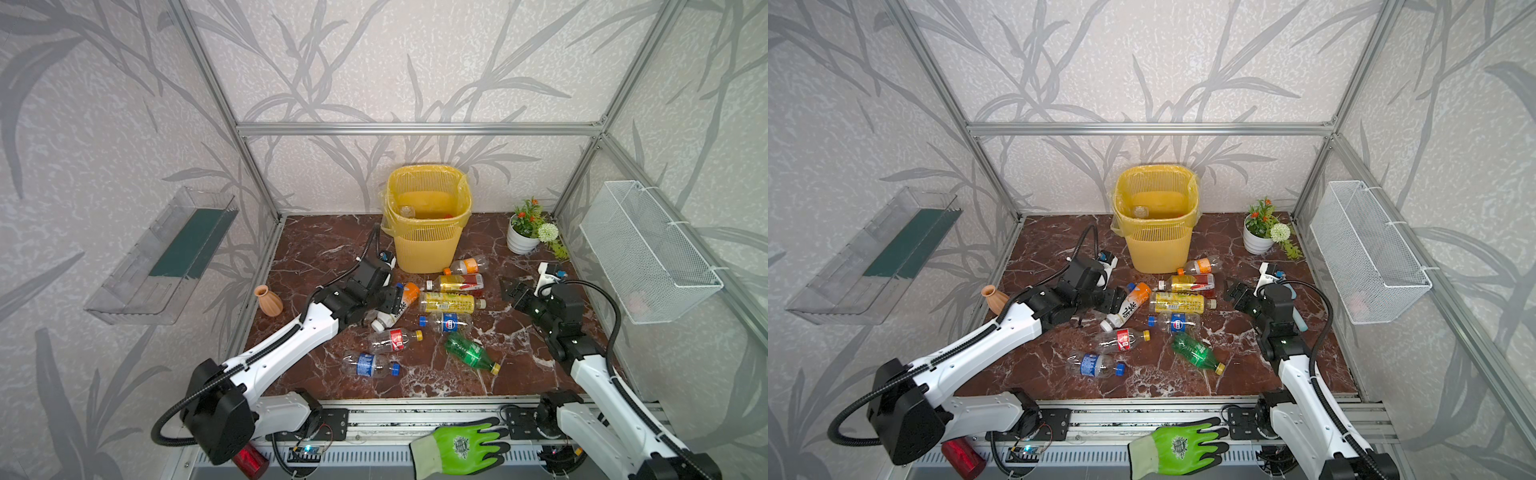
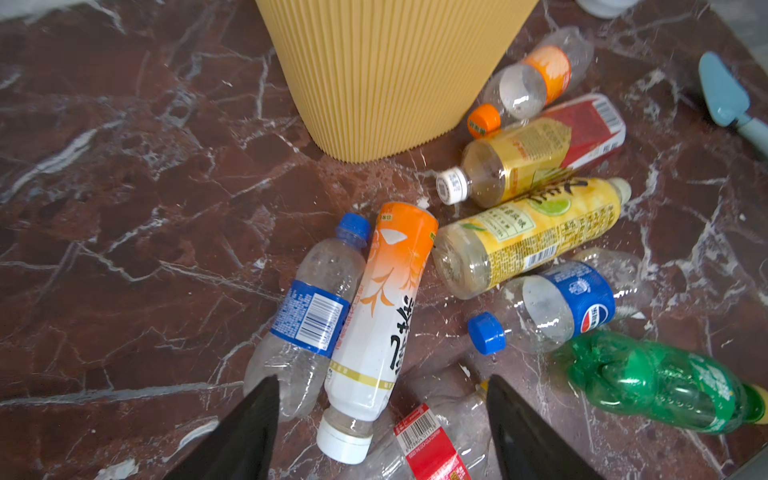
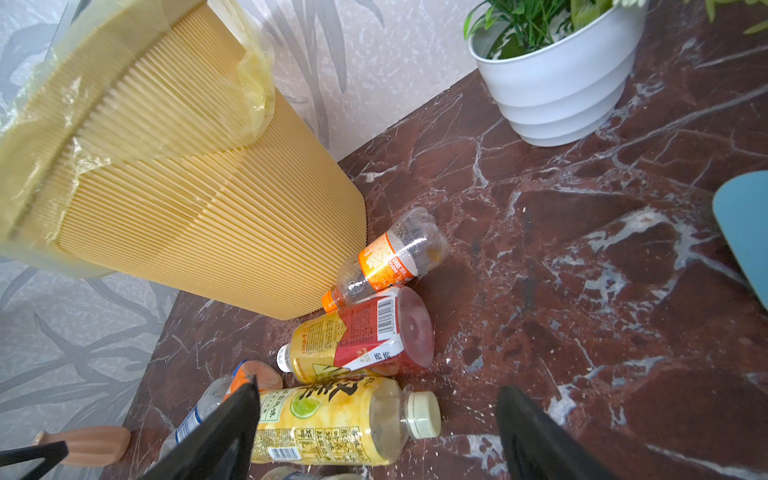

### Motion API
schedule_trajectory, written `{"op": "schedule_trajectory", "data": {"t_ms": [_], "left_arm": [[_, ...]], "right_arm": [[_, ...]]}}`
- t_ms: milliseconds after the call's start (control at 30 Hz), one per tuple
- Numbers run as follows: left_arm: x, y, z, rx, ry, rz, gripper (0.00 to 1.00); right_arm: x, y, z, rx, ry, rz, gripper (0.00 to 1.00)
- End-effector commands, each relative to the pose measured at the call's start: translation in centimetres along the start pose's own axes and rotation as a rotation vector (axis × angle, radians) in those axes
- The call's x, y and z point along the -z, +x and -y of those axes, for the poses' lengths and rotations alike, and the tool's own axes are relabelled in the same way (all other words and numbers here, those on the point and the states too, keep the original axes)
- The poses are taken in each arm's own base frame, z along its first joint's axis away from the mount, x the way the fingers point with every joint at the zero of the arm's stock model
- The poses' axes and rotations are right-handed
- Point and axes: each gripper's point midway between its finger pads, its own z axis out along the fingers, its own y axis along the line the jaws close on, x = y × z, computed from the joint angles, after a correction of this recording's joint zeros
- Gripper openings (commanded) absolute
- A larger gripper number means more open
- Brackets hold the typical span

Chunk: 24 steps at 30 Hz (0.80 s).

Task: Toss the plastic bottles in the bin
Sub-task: 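Lower the left gripper onto the orange-white bottle and grasp it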

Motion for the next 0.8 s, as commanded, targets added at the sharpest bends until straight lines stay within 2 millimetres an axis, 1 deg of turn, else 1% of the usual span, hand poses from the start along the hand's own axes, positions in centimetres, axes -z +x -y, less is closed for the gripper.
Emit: {"op": "schedule_trajectory", "data": {"t_ms": [0,167,300,533,767], "left_arm": [[-1.4,1.3,1.1,-0.014,0.031,-0.106,0.75],[-4.0,3.0,2.1,-0.042,0.044,-0.241,0.70],[-5.4,3.5,2.2,-0.064,0.031,-0.296,0.69],[-7.0,4.4,1.8,-0.104,-0.014,-0.358,0.68],[-8.1,4.9,1.5,-0.131,-0.042,-0.395,0.68]], "right_arm": [[0.5,0.2,0.1,-0.010,0.010,0.000,0.89],[0.6,0.7,0.5,-0.007,0.021,-0.007,0.89],[0.5,0.7,0.8,0.000,0.028,-0.002,0.90],[0.3,0.9,1.1,0.010,0.040,-0.002,0.91],[0.2,1.0,1.5,0.017,0.050,-0.001,0.92]]}}
